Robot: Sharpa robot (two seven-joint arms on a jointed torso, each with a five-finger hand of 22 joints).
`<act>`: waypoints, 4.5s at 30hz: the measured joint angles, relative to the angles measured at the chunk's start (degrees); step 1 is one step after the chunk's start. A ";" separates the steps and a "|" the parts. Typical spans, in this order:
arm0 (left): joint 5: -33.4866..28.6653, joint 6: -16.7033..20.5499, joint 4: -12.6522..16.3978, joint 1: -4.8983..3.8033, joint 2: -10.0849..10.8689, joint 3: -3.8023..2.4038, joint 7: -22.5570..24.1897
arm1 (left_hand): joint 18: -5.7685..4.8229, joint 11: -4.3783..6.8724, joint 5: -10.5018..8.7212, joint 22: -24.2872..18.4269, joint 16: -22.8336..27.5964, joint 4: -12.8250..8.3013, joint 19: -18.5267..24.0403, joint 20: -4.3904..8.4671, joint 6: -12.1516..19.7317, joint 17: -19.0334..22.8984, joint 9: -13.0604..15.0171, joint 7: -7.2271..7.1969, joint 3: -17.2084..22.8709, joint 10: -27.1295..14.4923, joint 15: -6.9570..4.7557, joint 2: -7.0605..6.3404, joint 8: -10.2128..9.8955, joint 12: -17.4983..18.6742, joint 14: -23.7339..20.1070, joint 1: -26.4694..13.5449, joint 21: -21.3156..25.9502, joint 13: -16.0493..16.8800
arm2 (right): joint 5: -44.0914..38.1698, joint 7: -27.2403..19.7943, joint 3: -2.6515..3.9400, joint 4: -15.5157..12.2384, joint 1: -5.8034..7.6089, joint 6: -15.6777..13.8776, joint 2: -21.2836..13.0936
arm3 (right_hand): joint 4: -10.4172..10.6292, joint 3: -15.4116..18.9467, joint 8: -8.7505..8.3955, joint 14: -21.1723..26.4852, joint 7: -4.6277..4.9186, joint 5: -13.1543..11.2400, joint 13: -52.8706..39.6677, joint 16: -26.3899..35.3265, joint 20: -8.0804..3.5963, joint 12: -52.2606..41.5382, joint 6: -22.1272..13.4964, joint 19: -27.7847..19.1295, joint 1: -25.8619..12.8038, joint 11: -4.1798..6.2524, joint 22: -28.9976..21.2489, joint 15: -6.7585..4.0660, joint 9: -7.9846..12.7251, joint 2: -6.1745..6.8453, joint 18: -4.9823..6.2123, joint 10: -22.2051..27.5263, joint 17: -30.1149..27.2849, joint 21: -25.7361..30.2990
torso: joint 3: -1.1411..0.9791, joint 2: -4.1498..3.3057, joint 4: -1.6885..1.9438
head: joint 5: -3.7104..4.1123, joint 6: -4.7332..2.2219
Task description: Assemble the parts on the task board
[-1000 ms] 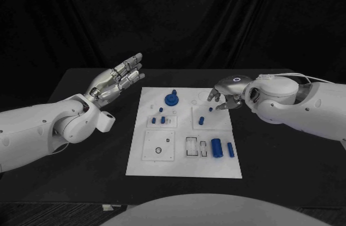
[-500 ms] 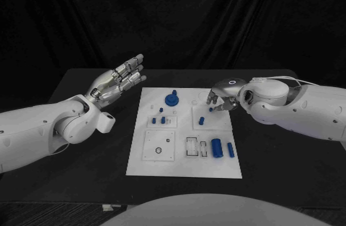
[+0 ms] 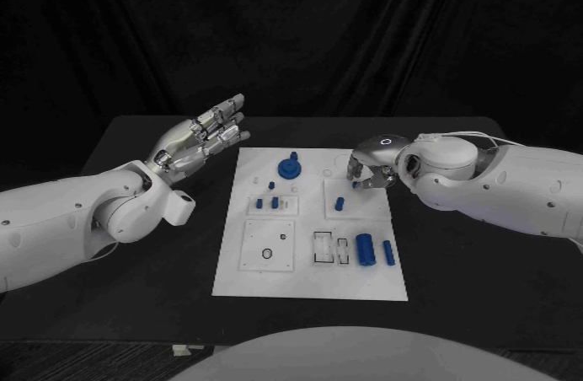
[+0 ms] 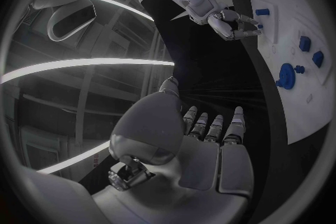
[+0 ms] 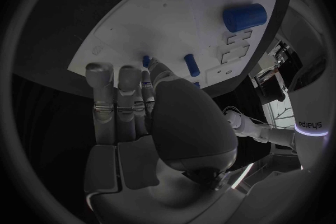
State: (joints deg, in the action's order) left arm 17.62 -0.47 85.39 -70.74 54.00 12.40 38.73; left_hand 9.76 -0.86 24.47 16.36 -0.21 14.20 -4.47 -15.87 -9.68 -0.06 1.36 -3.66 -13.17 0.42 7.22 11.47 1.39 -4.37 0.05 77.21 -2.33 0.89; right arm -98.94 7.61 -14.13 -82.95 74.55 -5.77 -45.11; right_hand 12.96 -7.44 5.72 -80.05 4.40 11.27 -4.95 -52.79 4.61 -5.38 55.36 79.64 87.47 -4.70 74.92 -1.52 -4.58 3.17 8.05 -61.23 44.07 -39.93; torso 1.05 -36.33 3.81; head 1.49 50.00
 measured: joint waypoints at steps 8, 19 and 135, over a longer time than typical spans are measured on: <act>-0.02 -0.18 -0.10 0.04 0.00 0.00 -0.05 | 0.00 -0.39 0.67 0.77 0.00 -0.71 -0.66 -0.42 -0.89 -0.02 0.11 0.90 0.08 -0.03 0.41 0.25 0.00 -0.27 0.41 0.25 -0.21 0.00 | 0.22 -0.20 0.01 0.52 -0.55 0.07 0.57 | -0.57 -1.69 0.00 0.52 1.90 1.81 0.52 0.50 -0.34 0.00 1.90 -0.34 1.29 0.80 -0.01 -0.52 0.00 0.34 -0.01 -1.08 -0.64 0.72 | 0.00 -0.02 -0.14 | -0.14 0.00; -0.04 -0.51 -0.29 0.08 -0.07 0.00 -0.18 | 0.00 -0.89 2.03 3.28 -0.66 -1.85 -3.53 -0.81 -2.01 -0.57 0.24 2.02 0.11 0.08 1.82 0.28 0.00 -0.73 1.82 0.71 -1.54 0.06 | 0.52 -0.30 0.15 1.18 -1.14 0.24 0.85 | -1.52 -3.73 0.00 0.52 2.63 3.37 0.91 0.73 -0.42 0.01 3.15 -0.42 2.28 0.68 -0.01 -0.52 0.18 0.58 -0.01 -3.06 -0.91 0.72 | -0.01 0.10 -0.16 | -0.04 0.00; -0.08 -1.30 -3.29 0.67 -3.18 0.00 -2.81 | 0.00 -3.23 4.21 4.05 -2.43 -4.41 -7.48 -0.91 -4.35 -1.14 0.47 4.80 1.58 1.20 3.12 1.51 0.22 -3.12 4.39 2.40 -2.95 0.48 | -10.75 0.50 0.03 -10.55 -5.31 -2.02 11.44 | -4.75 -13.43 -0.90 -4.11 1.95 -0.44 1.16 -16.91 -0.62 1.39 10.53 4.10 -1.31 1.63 0.03 -0.22 0.45 4.01 -3.60 -10.64 17.23 -23.74 | 0.23 0.43 0.43 | -3.96 0.00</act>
State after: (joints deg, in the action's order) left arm 17.54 -1.77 82.10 -70.08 50.81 12.40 35.92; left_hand 9.75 -4.10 28.67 20.41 -2.64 9.79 -11.95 -16.78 -14.03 -1.20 1.84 1.14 -11.59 1.62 10.34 12.99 1.61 -7.49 4.43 79.61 -5.29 1.37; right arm -109.69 8.11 -14.10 -93.50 69.24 -7.79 -33.67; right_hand 8.22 -20.87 4.81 -84.16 6.35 10.83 -3.78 -69.70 3.99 -3.98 65.89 83.74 86.16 -3.07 74.95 -1.74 -4.13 7.17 4.46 -71.87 61.30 -63.66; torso 1.28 -35.90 4.24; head -2.47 50.00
